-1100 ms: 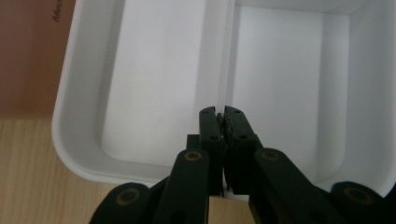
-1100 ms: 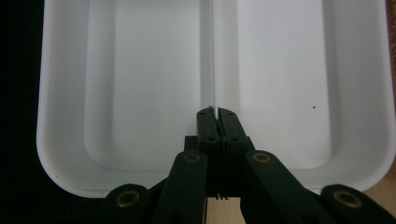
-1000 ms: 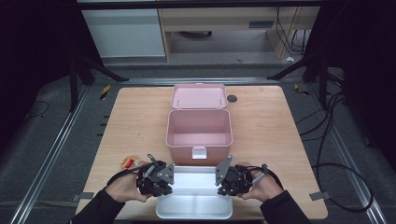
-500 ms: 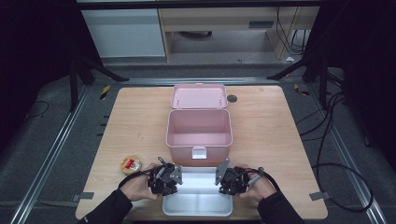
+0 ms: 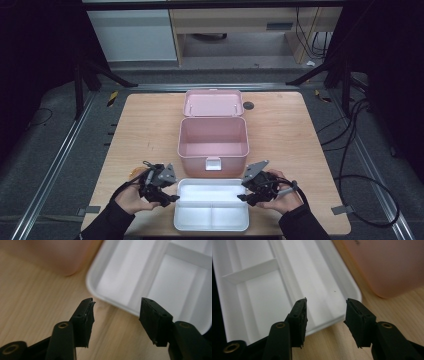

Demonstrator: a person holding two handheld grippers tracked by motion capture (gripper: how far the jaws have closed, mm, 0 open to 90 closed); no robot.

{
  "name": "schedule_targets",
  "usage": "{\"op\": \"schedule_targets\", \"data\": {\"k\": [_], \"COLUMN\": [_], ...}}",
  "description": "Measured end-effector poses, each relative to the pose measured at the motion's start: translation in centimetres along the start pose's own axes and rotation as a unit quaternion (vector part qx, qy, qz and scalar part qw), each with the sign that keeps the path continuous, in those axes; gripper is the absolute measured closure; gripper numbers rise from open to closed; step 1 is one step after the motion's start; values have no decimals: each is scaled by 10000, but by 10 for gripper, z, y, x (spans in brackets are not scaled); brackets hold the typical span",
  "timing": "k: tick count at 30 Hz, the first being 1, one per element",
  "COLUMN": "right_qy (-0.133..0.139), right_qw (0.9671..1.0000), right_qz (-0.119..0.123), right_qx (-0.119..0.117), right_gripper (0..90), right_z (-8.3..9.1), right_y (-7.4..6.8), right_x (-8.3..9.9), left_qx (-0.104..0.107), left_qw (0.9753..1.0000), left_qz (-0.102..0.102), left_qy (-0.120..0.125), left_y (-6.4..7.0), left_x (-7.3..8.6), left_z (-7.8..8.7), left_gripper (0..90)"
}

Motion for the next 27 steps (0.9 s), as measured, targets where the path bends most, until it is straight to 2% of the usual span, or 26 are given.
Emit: {"op": "schedule_targets", "data": {"k": [1,3,4,5,8,9,10,13,14,15,16,17,18,19,22,24,25,26,27], "right_qy": [144,270,270,413,672,700,698,637,637,616,565,523,490,451,338,258,258,212,188], "right_qw": [9995,9979,9979,9951,9893,9876,9857,9804,9804,9785,9737,9715,9691,9671,9572,9543,9543,9511,9505], "right_qz": [-246,-485,-485,-767,-1151,-1262,-1342,-1565,-1565,-1649,-1803,-1870,-1970,-2056,-2377,-2437,-2437,-2517,-2540], "right_qx": [145,339,339,472,593,621,742,1015,1015,1073,1273,1357,1399,1431,1618,1708,1708,1776,1783], "right_gripper": [495,488,488,465,449,434,414,355,355,338,310,301,292,282,268,254,254,241,230], "right_z": [6,12,12,17,22,24,26,31,31,32,35,36,37,38,41,42,42,43,43], "right_y": [7,16,16,25,37,40,44,56,56,59,67,71,74,77,87,92,92,95,96], "right_x": [4,7,7,10,14,16,19,27,27,30,36,39,42,45,55,61,61,66,67], "left_qx": [-166,-335,-335,-481,-688,-688,-915,-1007,-1007,-1018,-1053,-1053,-1060,-1058,-1041,-1027,-1027,-1007,-975], "left_qw": [9994,9975,9975,9951,9905,9905,9863,9817,9817,9803,9778,9778,9753,9748,9735,9725,9725,9719,9722], "left_qz": [290,585,585,831,1164,1164,1364,1615,1615,1691,1807,1807,1929,1952,2020,2068,2068,2104,2104], "left_qy": [96,196,196,223,255,255,149,22,22,-25,-103,-103,-175,-193,-247,-304,-304,-304,-324], "left_y": [-12,-22,-22,-31,-45,-45,-56,-67,-67,-72,-77,-77,-82,-84,-87,-90,-90,-91,-92], "left_x": [5,10,10,17,30,30,40,55,55,61,69,69,76,78,82,86,86,86,86], "left_z": [8,15,15,21,28,28,31,29,29,27,25,25,21,19,16,12,12,11,8], "left_gripper": [413,386,373,359,335,326,321,304,303,303,290,285,275,265,233,215,210,201,195]}}
Point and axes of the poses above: each handheld gripper's, and its own axes: z roughly backward along the jaws, x roughly out of its underside, y roughly to its right, the point moved 9 cm from there along -z, roughly forward along the jaws, and after that the axes turned 3 degrees about -z, right-handed, at the moved point
